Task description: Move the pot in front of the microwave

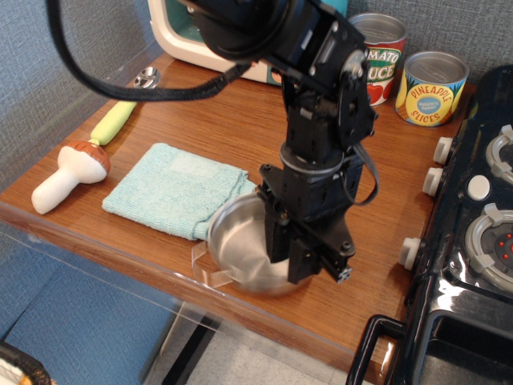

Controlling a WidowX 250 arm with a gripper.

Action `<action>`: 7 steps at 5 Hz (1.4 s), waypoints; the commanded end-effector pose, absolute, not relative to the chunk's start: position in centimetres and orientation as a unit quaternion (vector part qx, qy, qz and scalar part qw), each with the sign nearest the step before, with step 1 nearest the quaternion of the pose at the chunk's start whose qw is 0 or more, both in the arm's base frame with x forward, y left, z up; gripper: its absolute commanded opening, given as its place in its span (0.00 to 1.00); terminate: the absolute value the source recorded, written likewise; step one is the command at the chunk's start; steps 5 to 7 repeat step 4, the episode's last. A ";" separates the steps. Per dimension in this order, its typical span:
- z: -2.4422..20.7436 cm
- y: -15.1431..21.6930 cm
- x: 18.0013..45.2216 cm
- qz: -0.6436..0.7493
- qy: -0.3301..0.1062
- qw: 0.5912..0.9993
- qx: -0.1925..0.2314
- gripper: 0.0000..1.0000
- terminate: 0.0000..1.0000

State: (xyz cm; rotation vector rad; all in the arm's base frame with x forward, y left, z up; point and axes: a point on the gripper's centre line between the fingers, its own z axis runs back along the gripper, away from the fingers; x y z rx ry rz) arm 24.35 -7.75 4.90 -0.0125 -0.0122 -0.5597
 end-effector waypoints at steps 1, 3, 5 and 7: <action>13.0 -7.3 23.5 -0.205 -0.114 0.971 -0.051 1.00 0.00; 12.8 -7.3 23.6 -0.187 -0.147 0.971 0.004 1.00 0.00; 12.8 -7.3 23.6 -0.187 -0.147 0.971 0.004 1.00 1.00; 12.8 -7.3 23.6 -0.187 -0.147 0.971 0.004 1.00 1.00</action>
